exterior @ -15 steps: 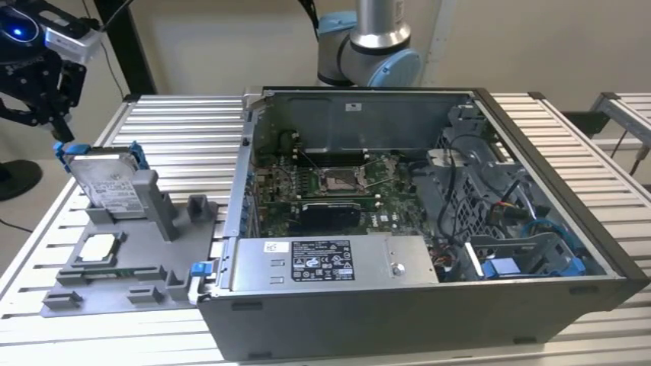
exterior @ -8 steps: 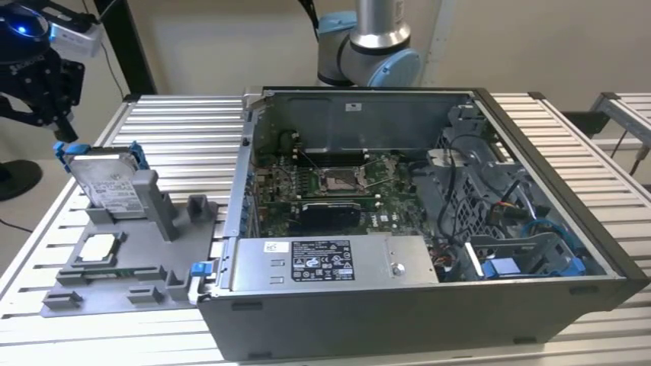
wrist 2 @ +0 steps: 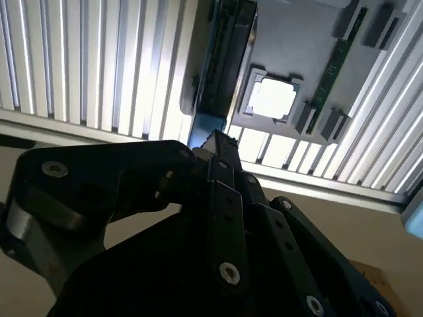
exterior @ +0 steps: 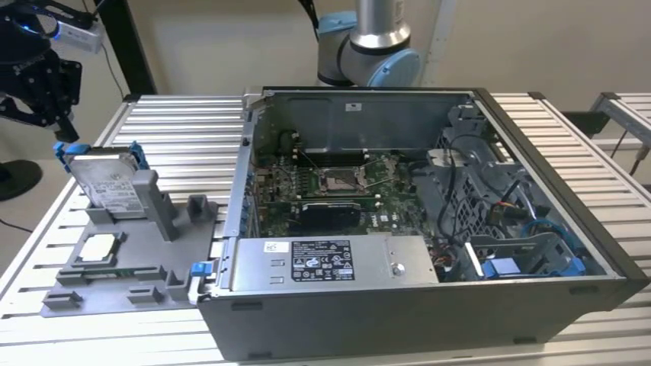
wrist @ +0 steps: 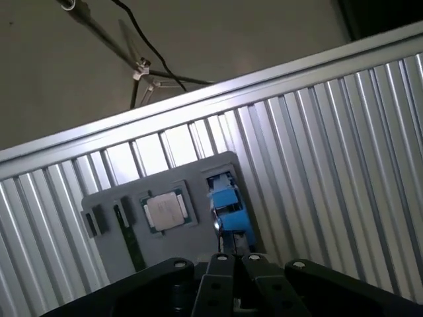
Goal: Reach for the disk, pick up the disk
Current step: 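Pick up the disk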
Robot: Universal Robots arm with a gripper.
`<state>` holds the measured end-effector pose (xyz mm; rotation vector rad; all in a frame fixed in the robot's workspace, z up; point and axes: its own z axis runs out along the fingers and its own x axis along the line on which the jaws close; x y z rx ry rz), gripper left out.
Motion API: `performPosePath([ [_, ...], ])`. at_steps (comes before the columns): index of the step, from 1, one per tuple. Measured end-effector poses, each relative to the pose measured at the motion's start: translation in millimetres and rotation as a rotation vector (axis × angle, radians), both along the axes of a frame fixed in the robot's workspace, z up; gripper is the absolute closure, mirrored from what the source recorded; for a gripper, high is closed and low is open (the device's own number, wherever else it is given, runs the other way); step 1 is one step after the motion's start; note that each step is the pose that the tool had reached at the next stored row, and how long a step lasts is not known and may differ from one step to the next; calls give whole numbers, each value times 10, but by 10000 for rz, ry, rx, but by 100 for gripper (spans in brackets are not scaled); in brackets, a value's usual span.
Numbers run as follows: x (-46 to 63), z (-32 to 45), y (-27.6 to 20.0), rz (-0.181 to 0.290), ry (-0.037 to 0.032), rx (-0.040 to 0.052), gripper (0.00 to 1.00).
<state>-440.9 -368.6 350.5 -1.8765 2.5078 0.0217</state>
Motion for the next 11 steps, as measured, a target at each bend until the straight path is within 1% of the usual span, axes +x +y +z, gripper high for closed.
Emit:
performPosePath([
  [2,9,-3,0,291,0,0,100],
  [7,19,-7,0,783,1,-1,100],
  [11,20,-11,0,1430,2,-1,100],
])
